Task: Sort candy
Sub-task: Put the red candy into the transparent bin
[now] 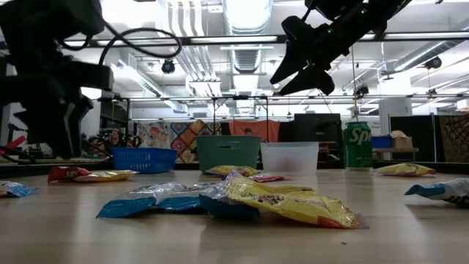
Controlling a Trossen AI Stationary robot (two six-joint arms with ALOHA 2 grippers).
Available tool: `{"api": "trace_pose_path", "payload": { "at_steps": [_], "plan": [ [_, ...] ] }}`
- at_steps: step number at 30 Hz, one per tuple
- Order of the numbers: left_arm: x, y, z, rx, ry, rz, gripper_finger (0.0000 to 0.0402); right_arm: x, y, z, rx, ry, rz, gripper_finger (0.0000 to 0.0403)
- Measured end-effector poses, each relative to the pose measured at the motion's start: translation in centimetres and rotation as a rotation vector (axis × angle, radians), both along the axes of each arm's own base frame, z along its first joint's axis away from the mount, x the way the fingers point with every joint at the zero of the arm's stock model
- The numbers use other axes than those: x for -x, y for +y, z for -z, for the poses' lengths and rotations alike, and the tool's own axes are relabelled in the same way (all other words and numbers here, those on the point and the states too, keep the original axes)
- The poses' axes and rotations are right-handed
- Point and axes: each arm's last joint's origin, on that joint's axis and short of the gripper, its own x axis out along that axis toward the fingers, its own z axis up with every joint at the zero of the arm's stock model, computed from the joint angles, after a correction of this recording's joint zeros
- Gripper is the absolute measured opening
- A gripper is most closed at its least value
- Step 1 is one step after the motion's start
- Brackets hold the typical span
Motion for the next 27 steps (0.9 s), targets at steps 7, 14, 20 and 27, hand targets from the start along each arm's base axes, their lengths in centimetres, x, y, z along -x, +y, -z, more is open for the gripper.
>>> {"api": "trace_pose_path", "payload": {
  "at_steps": [7,14,20,27],
  "plan": [
    [0.8,0.3,1.1,0.006,0.022,-0.073,0.0165,0.0,0.0,0.0,0.000,0.001,0.000,0.0194],
    [1.4,0.6,2.5,-0.040,-0.006,-0.116,0.0164,-0.1,0.0,0.1,-0.002,0.006,0.000,0.0194],
    [1.9,0.8,3.5,-0.038,-0.024,-0.147,0.0147,-0.1,0.3,0.1,-0.002,0.005,-0.011,0.0194],
    [2.0,0.9,3.6,-0.033,-0.019,-0.163,0.0060,-0.3,0.9,0.2,0.004,0.009,-0.036,0.0194]
  ]
}}
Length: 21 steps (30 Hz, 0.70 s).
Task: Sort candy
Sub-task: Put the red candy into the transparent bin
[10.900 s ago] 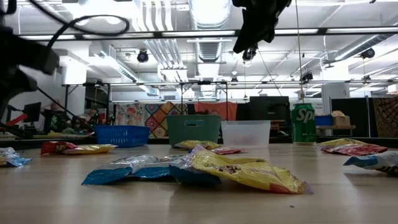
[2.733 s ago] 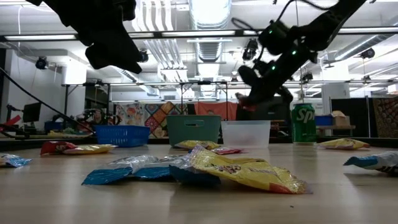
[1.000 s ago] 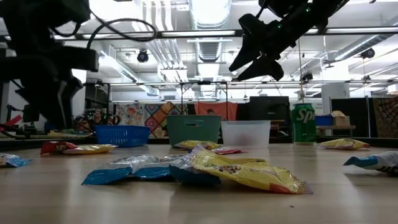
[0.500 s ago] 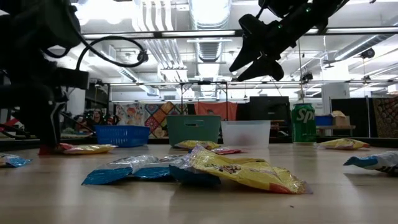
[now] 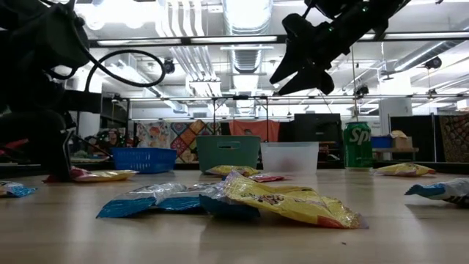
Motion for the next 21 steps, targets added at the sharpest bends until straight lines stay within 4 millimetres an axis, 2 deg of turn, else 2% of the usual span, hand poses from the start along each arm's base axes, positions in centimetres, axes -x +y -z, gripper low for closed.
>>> {"api": "trace_pose_path", "payload": {
  "at_steps": [2,4,14,21],
  "plan": [
    [-0.1,0.0,-0.2,0.001,0.008,0.013,0.0023,0.0,0.1,0.0,0.000,0.001,-0.005,0.0194],
    [-0.3,-0.1,-0.5,0.010,0.006,0.021,0.0009,0.0,0.2,0.0,0.002,0.002,-0.009,0.0194],
    [-1.7,-0.6,-3.6,-0.002,0.000,0.086,0.0000,-0.2,1.4,0.0,0.071,0.020,-0.101,0.0194],
    [-4.2,-1.4,-6.7,-0.031,-0.242,0.242,0.0000,-0.5,3.5,-0.1,0.174,0.026,-0.240,0.0194]
  ]
}}
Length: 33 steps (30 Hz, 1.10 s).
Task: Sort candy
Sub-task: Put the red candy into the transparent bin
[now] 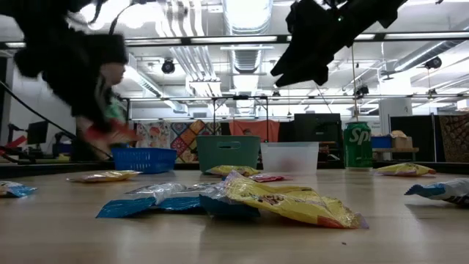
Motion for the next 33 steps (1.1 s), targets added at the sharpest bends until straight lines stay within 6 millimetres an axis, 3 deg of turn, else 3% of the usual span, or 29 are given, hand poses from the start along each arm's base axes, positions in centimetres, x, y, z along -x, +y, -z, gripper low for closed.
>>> {"api": "trace_pose_path", "payload": {
  "at_steps": [6,12,19,33],
  "plan": [
    [-2.5,-0.9,-2.4,-0.021,-0.354,0.185,0.0000,-0.5,2.2,-0.6,0.112,-0.073,-0.143,0.0194],
    [-3.9,-1.3,-3.2,-0.036,-0.575,0.248,0.0000,-0.8,4.9,-1.6,0.237,-0.185,-0.292,0.0194],
    [-5.8,-1.8,-3.0,-0.035,-0.717,0.246,0.0000,-1.3,6.4,-2.5,0.330,-0.312,-0.368,0.0194],
    [-8.2,-2.4,-1.1,-0.014,-0.807,0.249,0.0000,-4.0,7.1,-0.2,0.367,-0.269,-0.436,0.0194]
  ]
}}
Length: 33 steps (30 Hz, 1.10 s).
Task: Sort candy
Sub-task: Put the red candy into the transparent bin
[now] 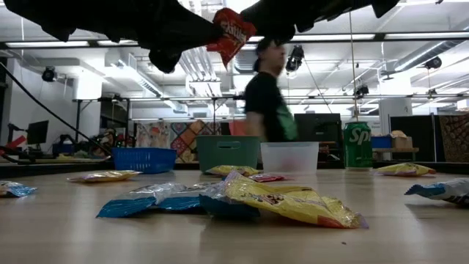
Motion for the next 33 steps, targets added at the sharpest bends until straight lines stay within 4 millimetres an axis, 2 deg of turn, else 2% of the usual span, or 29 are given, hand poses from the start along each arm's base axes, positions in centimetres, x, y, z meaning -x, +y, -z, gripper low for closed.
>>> {"api": "trace_pose_path", "payload": {
  "at_steps": [4,18,25,33],
  "plan": [
    [-0.31,-0.10,0.58,0.002,0.008,0.002,0.0000,-0.31,0.13,0.18,0.001,0.006,-0.026,0.0194],
    [-0.41,-0.09,0.34,0.008,-0.024,-0.003,0.0000,-0.29,0.11,0.43,0.004,0.030,-0.026,0.0188],
    [-0.41,-0.09,0.33,0.008,-0.025,-0.003,0.0000,-0.29,0.11,0.43,0.004,0.030,-0.026,0.0144],
    [-0.42,-0.08,0.26,0.010,-0.031,-0.004,0.0000,-0.29,0.11,0.44,0.016,0.029,-0.029,0.0074]
  ]
}}
